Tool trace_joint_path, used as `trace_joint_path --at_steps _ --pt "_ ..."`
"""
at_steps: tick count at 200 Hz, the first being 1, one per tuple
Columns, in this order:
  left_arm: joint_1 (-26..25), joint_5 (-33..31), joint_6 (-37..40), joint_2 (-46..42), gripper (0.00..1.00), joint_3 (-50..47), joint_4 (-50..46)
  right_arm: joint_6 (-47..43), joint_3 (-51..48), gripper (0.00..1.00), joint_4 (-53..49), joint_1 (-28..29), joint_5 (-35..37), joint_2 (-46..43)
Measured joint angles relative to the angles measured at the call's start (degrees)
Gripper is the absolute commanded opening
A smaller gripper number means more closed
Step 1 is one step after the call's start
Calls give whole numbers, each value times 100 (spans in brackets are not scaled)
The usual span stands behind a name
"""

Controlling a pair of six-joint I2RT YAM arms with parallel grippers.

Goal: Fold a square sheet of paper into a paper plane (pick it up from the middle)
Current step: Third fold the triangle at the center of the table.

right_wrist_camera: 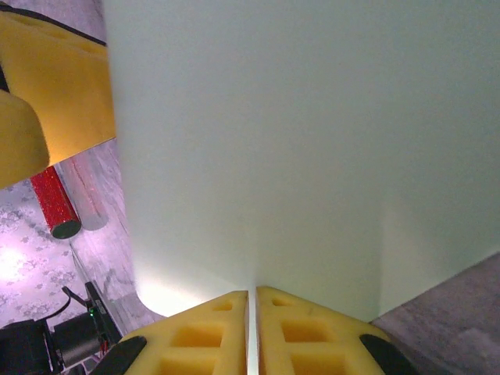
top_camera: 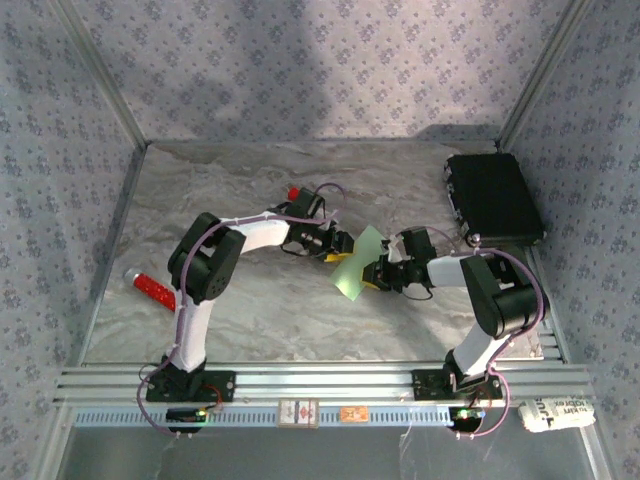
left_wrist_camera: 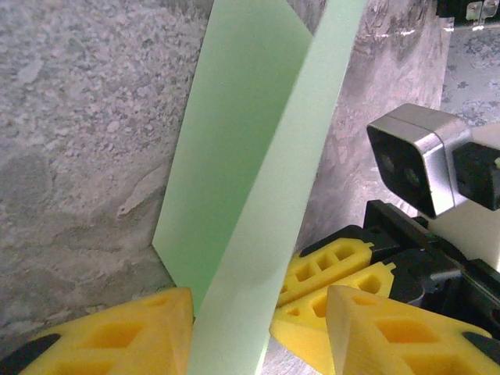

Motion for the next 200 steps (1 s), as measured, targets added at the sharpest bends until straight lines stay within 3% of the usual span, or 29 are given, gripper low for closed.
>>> trace_joint_path --at_steps 120,200 --pt "-98 616 254 -17 43 -160 -236 -190 28 13 -251 -164 -59 -44" --pt "-157 612 -195 -247 39 -850 350 -404 131 14 -577 -284 -98 -44"
